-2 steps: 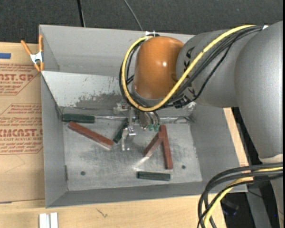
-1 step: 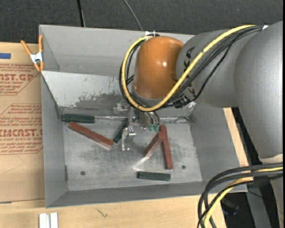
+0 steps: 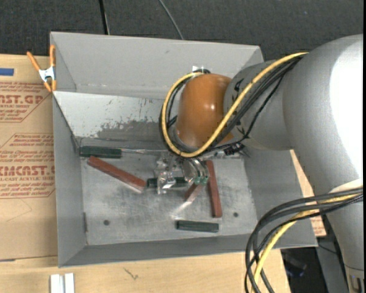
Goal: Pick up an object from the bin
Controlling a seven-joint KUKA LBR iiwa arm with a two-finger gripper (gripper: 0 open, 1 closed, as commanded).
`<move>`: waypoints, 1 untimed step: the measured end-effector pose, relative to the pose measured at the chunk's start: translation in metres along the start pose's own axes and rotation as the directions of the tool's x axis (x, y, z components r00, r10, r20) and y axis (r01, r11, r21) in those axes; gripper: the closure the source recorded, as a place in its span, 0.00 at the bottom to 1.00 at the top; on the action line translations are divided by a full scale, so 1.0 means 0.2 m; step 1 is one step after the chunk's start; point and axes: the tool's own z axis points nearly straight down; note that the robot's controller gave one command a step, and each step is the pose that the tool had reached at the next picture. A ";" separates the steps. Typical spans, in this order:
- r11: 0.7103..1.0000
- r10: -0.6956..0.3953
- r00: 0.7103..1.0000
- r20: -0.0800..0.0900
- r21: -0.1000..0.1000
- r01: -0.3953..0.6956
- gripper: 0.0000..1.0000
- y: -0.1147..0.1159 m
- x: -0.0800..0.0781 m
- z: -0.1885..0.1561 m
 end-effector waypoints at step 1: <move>1.000 0.000 1.000 0.000 0.000 0.000 1.00 0.00 0.00 0.00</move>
Offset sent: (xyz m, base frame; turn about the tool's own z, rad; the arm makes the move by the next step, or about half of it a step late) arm 0.0098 -0.0394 0.2038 -0.0226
